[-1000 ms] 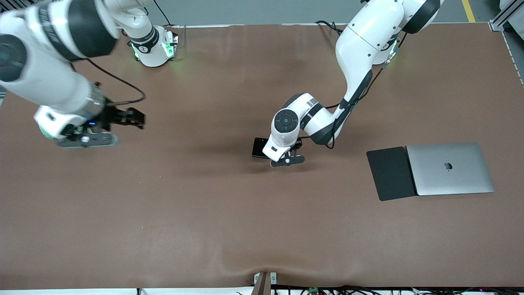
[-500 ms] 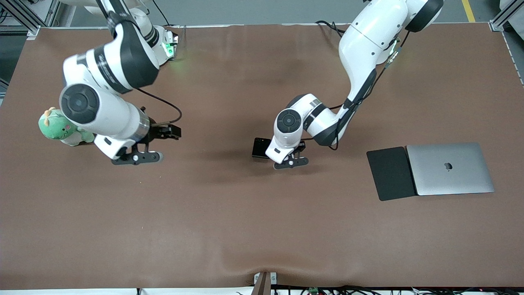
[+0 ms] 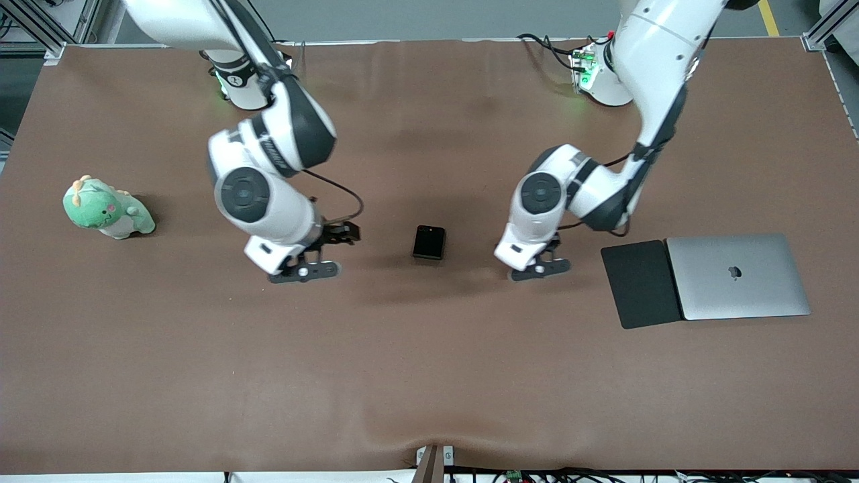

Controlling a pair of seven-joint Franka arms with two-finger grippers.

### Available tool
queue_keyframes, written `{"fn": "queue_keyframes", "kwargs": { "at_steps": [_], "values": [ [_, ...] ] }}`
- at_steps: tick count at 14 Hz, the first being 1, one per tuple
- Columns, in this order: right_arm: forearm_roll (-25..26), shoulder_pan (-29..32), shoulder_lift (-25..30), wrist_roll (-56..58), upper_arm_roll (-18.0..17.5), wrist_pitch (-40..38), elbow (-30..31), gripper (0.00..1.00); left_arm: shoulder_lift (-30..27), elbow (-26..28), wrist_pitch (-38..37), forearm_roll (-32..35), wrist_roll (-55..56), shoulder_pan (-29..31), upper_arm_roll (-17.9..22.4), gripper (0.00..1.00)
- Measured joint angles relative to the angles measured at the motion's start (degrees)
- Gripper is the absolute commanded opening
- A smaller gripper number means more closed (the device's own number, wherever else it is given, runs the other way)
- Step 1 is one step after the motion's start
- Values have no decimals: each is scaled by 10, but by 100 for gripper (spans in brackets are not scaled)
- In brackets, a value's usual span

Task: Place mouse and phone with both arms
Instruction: 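Carry the mouse to the pad while the right gripper reaches the phone, then lower the mouse onto the pad while the right gripper grasps the phone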

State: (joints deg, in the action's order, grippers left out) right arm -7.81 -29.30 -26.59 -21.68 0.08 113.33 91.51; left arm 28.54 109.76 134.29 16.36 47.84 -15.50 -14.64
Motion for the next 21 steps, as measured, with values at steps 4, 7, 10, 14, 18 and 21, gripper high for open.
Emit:
{"fn": "queue_keyframes", "kwargs": {
  "at_steps": [4,7,10,14,18,21],
  "values": [
    [0,-82,-53,-105,-1,128,19,100,-40,62,29,0,-120,94,-9,49],
    [0,-126,-69,-158,0,273,85,100,-45,68,30,0,-219,186,-41,49],
    [0,-148,-80,-190,0,368,137,100,-45,68,33,0,-311,280,-74,49],
    [1,-156,-94,-205,0,397,141,100,-37,61,34,0,-366,318,-79,49],
    [1,-166,-106,-204,0,398,125,100,-9,36,34,0,-391,330,-79,49],
    [1,-170,-122,-204,0,398,112,100,10,30,34,0,-394,345,-79,49]
  ]
}}
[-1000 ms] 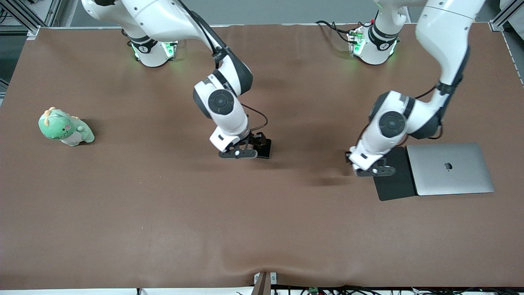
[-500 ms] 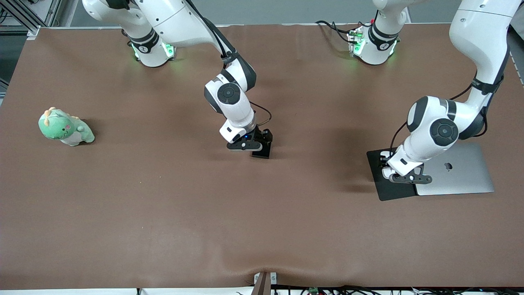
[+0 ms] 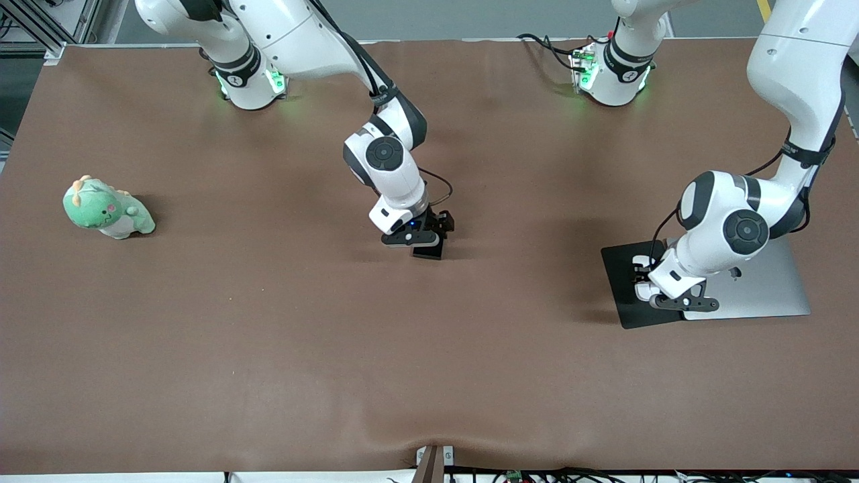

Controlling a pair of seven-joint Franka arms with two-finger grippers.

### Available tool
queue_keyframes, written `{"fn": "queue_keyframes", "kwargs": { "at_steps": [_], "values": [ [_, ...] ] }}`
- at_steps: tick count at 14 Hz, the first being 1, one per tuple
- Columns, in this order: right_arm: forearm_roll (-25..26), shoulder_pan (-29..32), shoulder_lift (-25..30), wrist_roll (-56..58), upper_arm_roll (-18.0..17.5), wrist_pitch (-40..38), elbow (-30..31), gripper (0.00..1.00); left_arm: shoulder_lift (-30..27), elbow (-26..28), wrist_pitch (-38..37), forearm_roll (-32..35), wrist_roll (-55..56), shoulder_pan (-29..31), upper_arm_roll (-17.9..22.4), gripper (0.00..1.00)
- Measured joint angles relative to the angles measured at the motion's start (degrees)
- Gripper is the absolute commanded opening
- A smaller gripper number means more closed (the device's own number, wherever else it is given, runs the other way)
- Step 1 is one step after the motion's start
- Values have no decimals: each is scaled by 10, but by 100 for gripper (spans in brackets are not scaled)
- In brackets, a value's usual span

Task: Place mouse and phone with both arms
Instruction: 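Lower the mouse onto the pad while the right gripper grasps the phone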

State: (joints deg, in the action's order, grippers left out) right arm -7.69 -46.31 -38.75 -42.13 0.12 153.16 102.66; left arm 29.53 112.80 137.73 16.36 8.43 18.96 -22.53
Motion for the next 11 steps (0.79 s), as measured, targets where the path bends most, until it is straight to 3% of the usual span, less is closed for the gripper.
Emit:
{"fn": "queue_keyframes", "kwargs": {
  "at_steps": [7,8,9,10,11],
  "values": [
    [0,-27,-15,-10,18,0,-11,100,34,-2,13,0,0,1,-1,53],
    [0,-37,-21,-13,28,0,-16,100,40,-2,19,0,0,1,-1,58],
    [0,-47,-26,-15,38,0,-20,100,43,-3,23,0,-1,1,-1,93],
    [0,-56,-32,-15,47,0,-25,100,44,-3,23,1,-2,1,-1,100],
    [1,-60,-36,-15,53,0,-29,100,44,-3,23,6,-3,1,-1,100]
  ]
}}
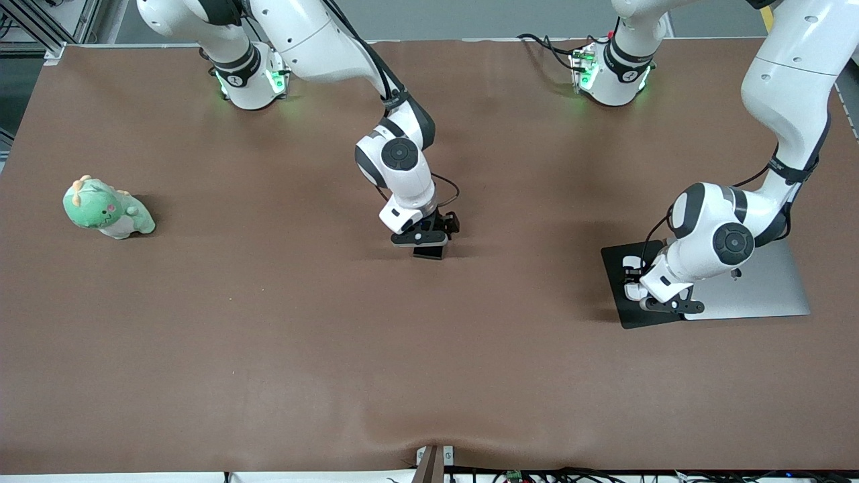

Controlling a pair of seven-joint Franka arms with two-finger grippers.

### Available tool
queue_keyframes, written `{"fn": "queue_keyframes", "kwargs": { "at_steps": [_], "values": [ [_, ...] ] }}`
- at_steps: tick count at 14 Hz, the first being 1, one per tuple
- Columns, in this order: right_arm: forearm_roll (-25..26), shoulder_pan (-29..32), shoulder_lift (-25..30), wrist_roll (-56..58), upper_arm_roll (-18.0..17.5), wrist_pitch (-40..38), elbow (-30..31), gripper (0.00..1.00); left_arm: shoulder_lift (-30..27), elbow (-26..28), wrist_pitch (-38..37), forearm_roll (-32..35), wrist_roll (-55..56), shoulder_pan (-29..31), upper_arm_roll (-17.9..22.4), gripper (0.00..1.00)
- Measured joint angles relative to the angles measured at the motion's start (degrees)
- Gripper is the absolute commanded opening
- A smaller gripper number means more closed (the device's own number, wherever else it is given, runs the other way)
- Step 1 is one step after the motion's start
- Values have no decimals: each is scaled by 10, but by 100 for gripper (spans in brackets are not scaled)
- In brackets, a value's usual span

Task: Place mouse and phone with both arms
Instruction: 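Lower the mouse onto the pad while the right gripper grasps the phone, then open the left gripper and withdraw while the right gripper lifts the phone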

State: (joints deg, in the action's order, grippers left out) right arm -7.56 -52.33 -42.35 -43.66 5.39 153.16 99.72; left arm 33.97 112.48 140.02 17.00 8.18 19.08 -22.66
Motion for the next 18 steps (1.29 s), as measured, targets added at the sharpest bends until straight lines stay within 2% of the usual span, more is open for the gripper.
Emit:
{"fn": "queue_keyframes", "kwargs": {
  "at_steps": [7,8,9,10,11,13,15,18],
  "values": [
    [24,-2,-5,0,9,-1,-5,100,-8,-6,6,12,0,1,-1,100],
    [24,-2,-6,0,9,-1,-6,92,-18,-8,6,12,0,1,-3,100],
    [24,-2,-7,0,9,-2,-8,48,-31,-9,6,12,0,1,-6,100],
    [25,-2,-7,0,10,-3,-10,12,-47,-10,6,12,0,2,-9,100],
    [26,-2,-7,0,10,-6,-11,0,-65,-11,6,12,1,2,-14,100],
    [27,-2,-7,-1,12,-40,-29,0,-111,-12,-2,12,12,3,-30,100],
    [27,0,-7,-4,21,-109,-68,0,-167,-14,-58,1,30,3,-60,100],
    [27,22,0,-7,37,-199,-133,0,-260,-35,-160,-75,37,2,-101,100]
  ]
}}
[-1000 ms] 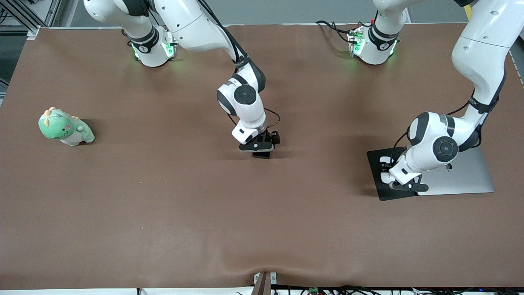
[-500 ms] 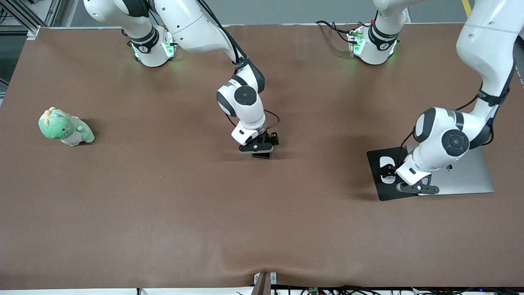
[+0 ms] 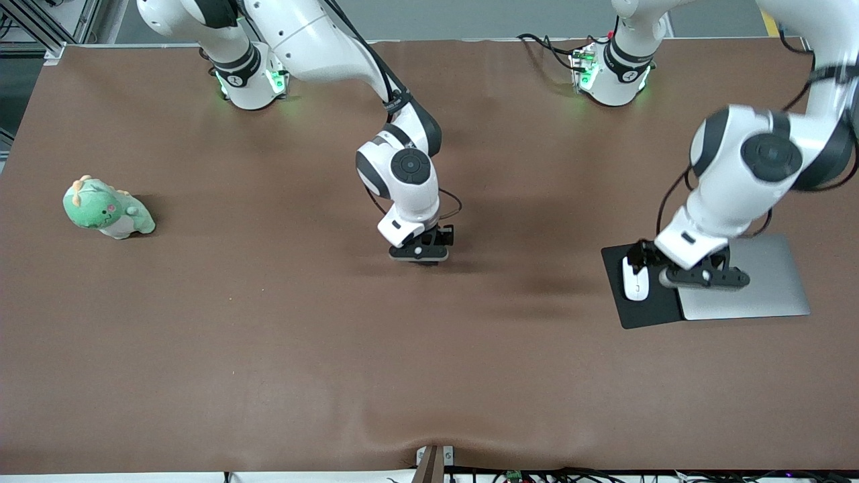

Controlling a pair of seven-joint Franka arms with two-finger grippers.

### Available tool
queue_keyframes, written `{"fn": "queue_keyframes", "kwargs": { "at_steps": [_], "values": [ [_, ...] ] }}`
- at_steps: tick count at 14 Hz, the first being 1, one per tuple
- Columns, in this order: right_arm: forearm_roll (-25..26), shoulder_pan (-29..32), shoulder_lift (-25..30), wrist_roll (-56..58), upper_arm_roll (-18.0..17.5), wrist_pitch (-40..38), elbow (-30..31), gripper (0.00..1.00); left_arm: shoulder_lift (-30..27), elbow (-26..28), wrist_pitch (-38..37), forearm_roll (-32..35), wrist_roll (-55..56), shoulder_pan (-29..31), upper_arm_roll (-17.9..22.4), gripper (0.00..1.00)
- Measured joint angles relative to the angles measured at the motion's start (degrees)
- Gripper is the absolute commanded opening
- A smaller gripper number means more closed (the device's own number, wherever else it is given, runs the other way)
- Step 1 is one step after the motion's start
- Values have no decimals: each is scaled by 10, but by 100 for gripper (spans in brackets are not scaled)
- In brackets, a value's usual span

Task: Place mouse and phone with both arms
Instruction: 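Open the left gripper and withdraw while the right gripper lifts the phone, then carry the black phone with the right gripper toward the green plush toy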

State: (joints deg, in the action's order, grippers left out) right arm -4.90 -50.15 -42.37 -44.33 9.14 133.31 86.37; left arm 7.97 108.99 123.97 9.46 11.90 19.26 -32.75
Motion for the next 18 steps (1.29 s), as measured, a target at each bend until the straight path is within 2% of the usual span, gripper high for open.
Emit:
{"fn": "queue_keyframes", "kwargs": {
  "at_steps": [2,5,9,10,13,15,18],
  "values": [
    [0,30,22,3,9,-36,-17,0,-42,-52,-108,-31,-1,0,-9,100],
    [0,86,75,50,12,-113,-20,0,-57,-164,-247,-50,-21,1,-9,100],
    [1,153,127,144,13,-180,-10,0,-52,-243,-312,-64,-37,-7,4,100],
    [1,166,138,167,14,-182,2,0,-51,-250,-321,-65,-38,-30,27,100],
    [1,211,174,244,14,-180,57,0,-49,-263,-336,-85,-40,-130,142,100],
    [2,244,197,302,15,-161,102,0,-54,-272,-354,-89,-40,-183,200,100],
    [2,312,223,406,16,-110,171,0,-68,-274,-374,-93,-40,-231,248,100]
  ]
}}
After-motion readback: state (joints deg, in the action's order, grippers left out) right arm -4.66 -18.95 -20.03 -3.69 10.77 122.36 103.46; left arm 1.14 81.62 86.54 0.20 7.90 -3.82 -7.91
